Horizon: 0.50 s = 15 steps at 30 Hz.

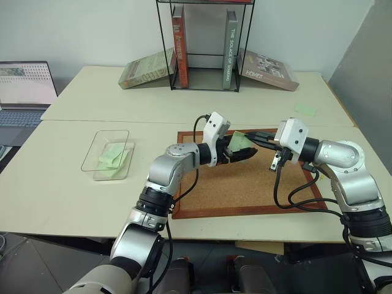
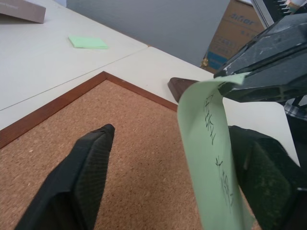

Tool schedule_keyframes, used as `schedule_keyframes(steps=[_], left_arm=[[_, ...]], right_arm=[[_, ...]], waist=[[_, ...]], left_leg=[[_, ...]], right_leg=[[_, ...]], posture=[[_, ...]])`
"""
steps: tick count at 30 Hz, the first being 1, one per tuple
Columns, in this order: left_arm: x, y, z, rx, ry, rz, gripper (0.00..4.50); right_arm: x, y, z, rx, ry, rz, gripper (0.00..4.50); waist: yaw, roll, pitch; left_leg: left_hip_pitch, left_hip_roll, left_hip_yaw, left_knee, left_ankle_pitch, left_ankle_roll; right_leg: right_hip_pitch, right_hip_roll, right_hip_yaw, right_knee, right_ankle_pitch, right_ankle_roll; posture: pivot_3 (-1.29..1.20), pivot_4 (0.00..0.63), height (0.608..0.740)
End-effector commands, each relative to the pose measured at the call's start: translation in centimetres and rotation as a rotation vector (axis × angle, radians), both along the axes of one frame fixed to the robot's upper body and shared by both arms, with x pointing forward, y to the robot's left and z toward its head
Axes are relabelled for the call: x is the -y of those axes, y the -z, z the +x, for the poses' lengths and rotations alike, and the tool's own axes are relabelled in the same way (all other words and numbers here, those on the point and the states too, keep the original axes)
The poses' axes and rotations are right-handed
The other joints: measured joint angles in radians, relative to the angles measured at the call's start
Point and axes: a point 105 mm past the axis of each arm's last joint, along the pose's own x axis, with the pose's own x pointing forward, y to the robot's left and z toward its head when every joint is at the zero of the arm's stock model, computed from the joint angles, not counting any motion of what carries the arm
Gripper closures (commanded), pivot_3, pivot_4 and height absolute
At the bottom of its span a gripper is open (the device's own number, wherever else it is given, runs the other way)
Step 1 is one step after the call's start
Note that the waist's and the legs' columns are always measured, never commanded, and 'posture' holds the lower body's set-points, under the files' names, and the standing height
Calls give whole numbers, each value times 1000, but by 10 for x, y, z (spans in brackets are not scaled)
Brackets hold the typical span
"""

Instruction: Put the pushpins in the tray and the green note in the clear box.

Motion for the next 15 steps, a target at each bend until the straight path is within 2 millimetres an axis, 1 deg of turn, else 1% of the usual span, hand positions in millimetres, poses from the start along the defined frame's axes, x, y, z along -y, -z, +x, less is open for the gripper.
schedule_keyframes(steps=[1,6,9,10,11,13,14,15], left_arm=[[-4,-14,4,36,-9,-45,1617],[-9,-10,3,15,-13,-41,2648],[-9,-7,-1,-7,5,-43,3269],[-9,-7,-3,-9,11,-41,3398],[-9,-6,-4,-10,17,-39,3663],[-9,-6,-6,-11,27,-37,4022],[-9,-6,-6,-12,30,-37,4076],[-9,-6,-7,-11,33,-37,4366]], right_arm=[[-5,-12,-5,38,-18,27,4500],[-4,-12,-4,39,-14,26,4500],[-4,-12,-4,41,-14,24,4500],[-4,-12,-4,42,-14,22,4500],[-5,-12,-4,43,-15,21,4500],[-5,-12,-4,45,-14,20,4500],[-5,-12,-3,45,-14,19,4500],[-5,-12,-3,46,-14,18,4500]], waist=[[0,0,0],[0,0,0],[0,0,0],[0,0,0],[0,0,0],[0,0,0],[0,0,0],[0,0,0]], left_leg=[[0,0,0,0,0,0],[0,0,0,0,0,0],[0,0,0,0,0,0],[0,0,0,0,0,0],[0,0,0,0,0,0],[0,0,0,0,0,0],[0,0,0,0,0,0],[0,0,0,0,0,0]], right_leg=[[0,0,0,0,0,0],[0,0,0,0,0,0],[0,0,0,0,0,0],[0,0,0,0,0,0],[0,0,0,0,0,0],[0,0,0,0,0,0],[0,0,0,0,0,0],[0,0,0,0,0,0]], posture=[[0,150,740],[0,150,740],[0,150,740],[0,150,740],[0,150,740],[0,150,740],[0,150,740],[0,150,740]])
